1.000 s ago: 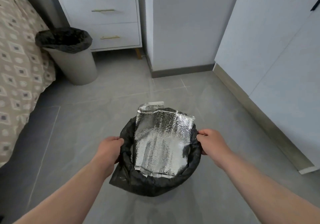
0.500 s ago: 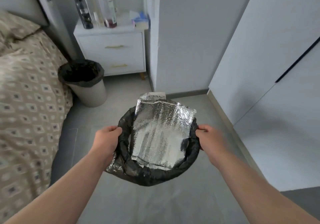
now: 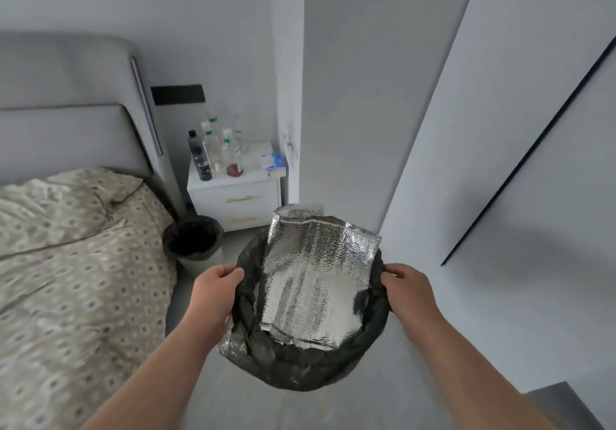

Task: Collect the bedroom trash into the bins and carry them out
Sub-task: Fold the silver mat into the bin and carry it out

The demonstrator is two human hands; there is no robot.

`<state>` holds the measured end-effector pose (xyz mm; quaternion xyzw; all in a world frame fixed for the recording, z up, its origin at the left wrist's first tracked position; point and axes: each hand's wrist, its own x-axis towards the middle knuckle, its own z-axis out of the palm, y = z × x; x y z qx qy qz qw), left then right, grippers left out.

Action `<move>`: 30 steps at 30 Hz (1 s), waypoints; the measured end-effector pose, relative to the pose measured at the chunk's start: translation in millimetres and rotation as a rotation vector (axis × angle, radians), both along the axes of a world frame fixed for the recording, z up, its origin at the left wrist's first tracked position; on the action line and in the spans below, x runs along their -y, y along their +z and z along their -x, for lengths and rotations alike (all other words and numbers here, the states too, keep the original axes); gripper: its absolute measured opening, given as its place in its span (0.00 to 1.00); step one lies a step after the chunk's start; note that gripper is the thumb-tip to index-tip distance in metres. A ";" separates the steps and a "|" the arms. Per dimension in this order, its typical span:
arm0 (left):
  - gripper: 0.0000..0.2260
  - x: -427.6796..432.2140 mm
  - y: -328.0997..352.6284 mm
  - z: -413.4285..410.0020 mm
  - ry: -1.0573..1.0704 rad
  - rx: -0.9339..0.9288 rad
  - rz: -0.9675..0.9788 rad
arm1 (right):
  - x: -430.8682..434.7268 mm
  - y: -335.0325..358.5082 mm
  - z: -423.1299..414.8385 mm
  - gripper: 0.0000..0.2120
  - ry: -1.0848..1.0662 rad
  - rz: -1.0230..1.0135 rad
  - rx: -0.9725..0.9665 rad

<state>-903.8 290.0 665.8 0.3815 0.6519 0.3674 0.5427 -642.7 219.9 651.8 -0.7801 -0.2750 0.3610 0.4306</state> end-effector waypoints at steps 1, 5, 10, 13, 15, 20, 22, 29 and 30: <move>0.06 3.5 17.9 0.8 -0.012 0.005 -0.012 | 4.0 17.3 1.1 0.11 -0.003 -0.016 0.009; 0.05 14.5 84.1 8.7 -0.021 0.071 -0.077 | 19.3 88.6 9.0 0.11 -0.014 -0.103 0.037; 0.06 26.8 134.5 20.6 -0.090 0.155 -0.112 | 59.1 138.4 27.5 0.13 -0.131 -0.151 0.028; 0.06 32.2 156.2 13.6 -0.179 0.183 -0.131 | 84.2 152.6 30.5 0.13 -0.224 -0.196 0.011; 0.06 38.0 164.2 4.6 -0.246 0.198 -0.133 | 101.0 156.4 30.4 0.13 -0.301 -0.201 -0.003; 0.05 58.9 170.7 -29.0 -0.404 0.233 -0.130 | 155.0 160.1 22.6 0.12 -0.456 -0.210 -0.009; 0.05 69.2 169.6 -51.3 -0.477 0.233 -0.133 | 182.3 163.9 13.3 0.12 -0.516 -0.200 -0.003; 0.06 127.0 173.0 -159.5 -0.753 0.244 -0.087 | 289.8 166.5 -45.3 0.09 -0.768 -0.204 0.021; 0.06 137.7 172.7 -177.1 -0.792 0.245 -0.079 | 306.5 166.4 -54.9 0.09 -0.803 -0.211 0.026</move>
